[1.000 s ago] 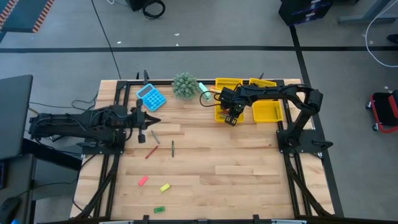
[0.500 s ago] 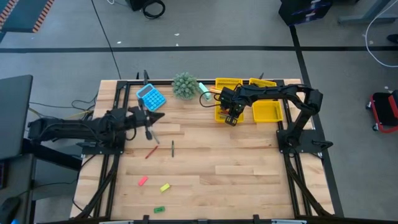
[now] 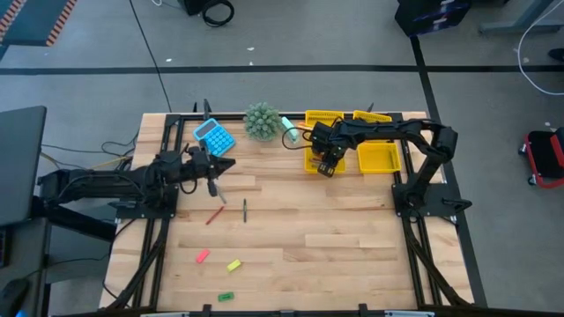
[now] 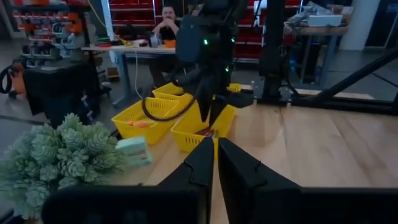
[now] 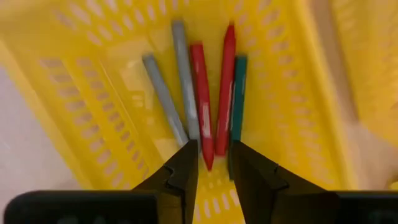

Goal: Sort crayons/erasers/pens/pencils in bins
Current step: Put the green crayon into the bottom left yellow bin

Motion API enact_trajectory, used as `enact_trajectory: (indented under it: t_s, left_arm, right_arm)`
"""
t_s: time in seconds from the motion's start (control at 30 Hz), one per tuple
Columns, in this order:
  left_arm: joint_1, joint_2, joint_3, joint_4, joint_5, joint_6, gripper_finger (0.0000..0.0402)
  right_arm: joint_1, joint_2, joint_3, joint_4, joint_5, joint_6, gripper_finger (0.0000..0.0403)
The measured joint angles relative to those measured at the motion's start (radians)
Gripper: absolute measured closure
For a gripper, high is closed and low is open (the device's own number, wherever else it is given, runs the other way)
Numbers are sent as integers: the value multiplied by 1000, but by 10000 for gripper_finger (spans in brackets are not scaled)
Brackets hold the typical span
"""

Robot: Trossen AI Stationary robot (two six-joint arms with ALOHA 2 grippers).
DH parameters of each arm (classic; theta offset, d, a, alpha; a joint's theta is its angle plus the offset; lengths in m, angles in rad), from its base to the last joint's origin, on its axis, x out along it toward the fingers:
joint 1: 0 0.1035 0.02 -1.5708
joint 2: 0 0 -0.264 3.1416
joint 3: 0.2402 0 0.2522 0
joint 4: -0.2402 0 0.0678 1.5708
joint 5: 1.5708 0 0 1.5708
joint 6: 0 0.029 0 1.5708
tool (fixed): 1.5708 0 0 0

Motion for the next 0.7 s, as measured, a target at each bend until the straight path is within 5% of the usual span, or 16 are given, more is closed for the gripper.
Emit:
enact_trajectory:
  t_s: [0.2,0.43,0.7]
  left_arm:
    - [0,-2,0,-2,-3,-28,369]
    - [22,-3,1,37,-159,-95,332]
    - [57,-2,1,30,-33,-121,268]
  right_arm:
    - [31,-6,171,-147,1,24,297]
    - [168,-6,325,-152,1,181,297]
    - [339,-1,348,4,80,354,297]
